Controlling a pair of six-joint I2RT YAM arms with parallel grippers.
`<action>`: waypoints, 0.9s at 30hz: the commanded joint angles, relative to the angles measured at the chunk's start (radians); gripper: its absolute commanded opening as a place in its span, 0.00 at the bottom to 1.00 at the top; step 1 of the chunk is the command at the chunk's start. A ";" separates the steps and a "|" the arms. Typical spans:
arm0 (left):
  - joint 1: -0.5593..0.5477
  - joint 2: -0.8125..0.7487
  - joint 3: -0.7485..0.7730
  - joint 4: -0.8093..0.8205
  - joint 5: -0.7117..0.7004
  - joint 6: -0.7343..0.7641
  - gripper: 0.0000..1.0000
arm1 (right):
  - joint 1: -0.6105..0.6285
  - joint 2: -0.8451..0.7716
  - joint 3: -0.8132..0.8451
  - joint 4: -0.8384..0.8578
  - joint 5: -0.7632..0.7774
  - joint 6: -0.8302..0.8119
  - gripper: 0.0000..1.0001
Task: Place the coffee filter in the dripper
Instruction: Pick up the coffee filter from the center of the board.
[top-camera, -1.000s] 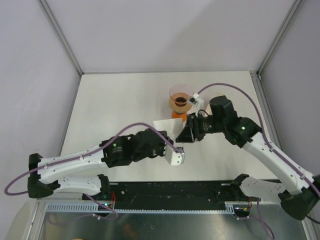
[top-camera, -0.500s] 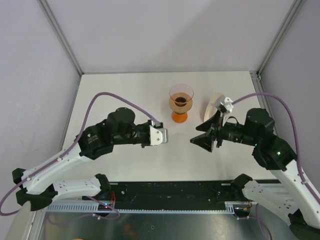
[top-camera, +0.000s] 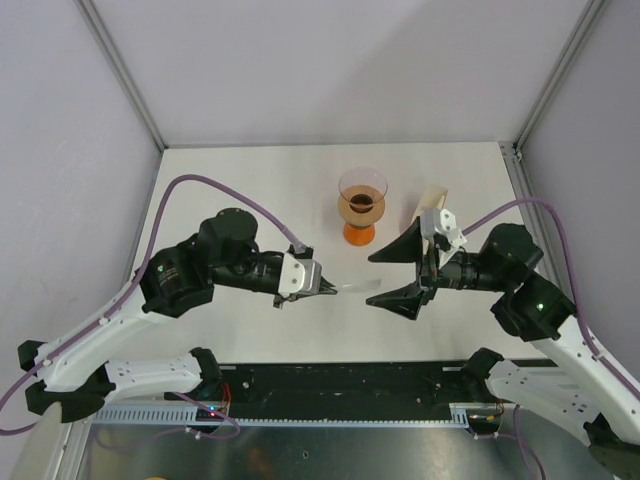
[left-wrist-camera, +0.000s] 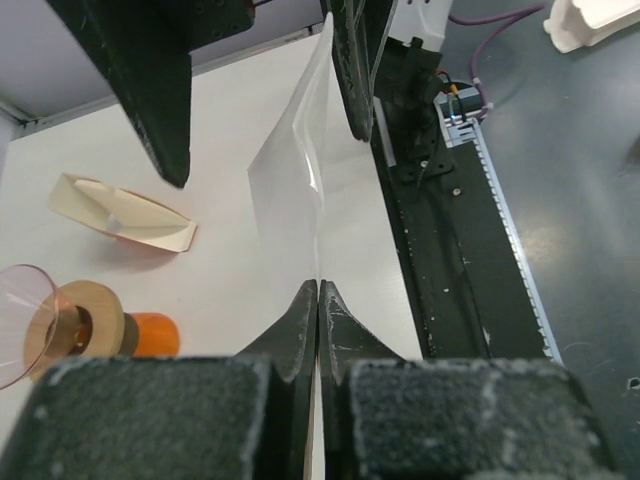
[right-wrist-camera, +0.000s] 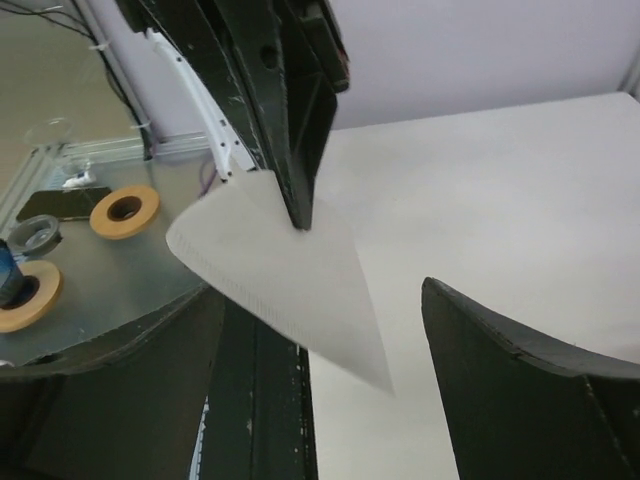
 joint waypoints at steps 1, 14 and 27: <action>0.006 -0.015 0.041 -0.019 0.066 -0.018 0.00 | 0.072 0.033 0.000 0.154 0.021 -0.019 0.80; 0.006 -0.012 0.050 -0.031 0.083 -0.040 0.36 | 0.101 0.044 0.000 0.001 -0.042 -0.177 0.00; 0.006 0.024 0.085 -0.030 0.078 -0.122 0.64 | 0.100 0.085 0.036 -0.176 -0.094 -0.271 0.00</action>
